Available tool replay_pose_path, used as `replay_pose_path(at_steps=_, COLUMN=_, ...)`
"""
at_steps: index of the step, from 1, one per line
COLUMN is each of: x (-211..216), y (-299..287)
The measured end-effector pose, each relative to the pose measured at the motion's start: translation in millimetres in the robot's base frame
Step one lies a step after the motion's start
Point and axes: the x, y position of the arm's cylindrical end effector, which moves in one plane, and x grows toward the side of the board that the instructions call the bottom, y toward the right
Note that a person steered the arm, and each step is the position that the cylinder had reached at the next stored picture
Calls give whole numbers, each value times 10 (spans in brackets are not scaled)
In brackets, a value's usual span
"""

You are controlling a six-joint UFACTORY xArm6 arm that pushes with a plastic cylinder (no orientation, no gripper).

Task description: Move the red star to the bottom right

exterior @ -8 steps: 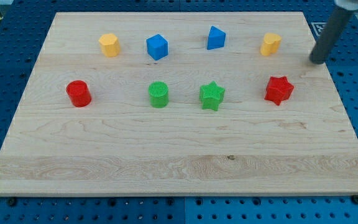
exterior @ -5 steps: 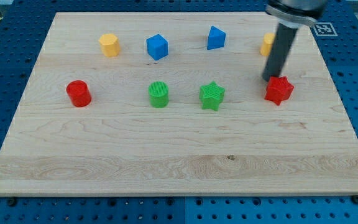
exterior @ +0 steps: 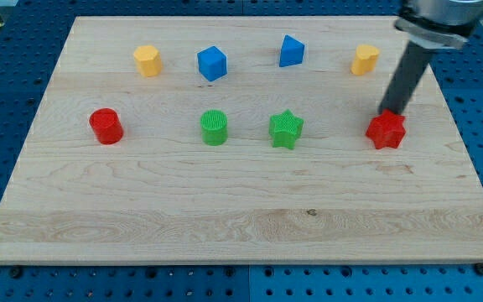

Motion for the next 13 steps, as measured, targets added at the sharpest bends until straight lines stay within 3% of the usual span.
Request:
replay_pose_path(at_steps=1, x=285, y=-153)
replay_pose_path(at_steps=2, x=738, y=106)
replay_pose_path(at_steps=3, x=726, y=206)
replay_pose_path(at_steps=4, x=586, y=-224)
replay_pose_path(at_steps=5, x=827, y=-437)
replay_pose_path(at_steps=7, x=1187, y=102)
replay_pose_path(at_steps=8, x=934, y=-252)
replay_pose_path(at_steps=9, x=854, y=-125)
replay_pose_path(at_steps=11, x=1082, y=418)
replay_pose_path(at_steps=12, x=1135, y=418)
replay_pose_path(at_steps=13, x=754, y=190)
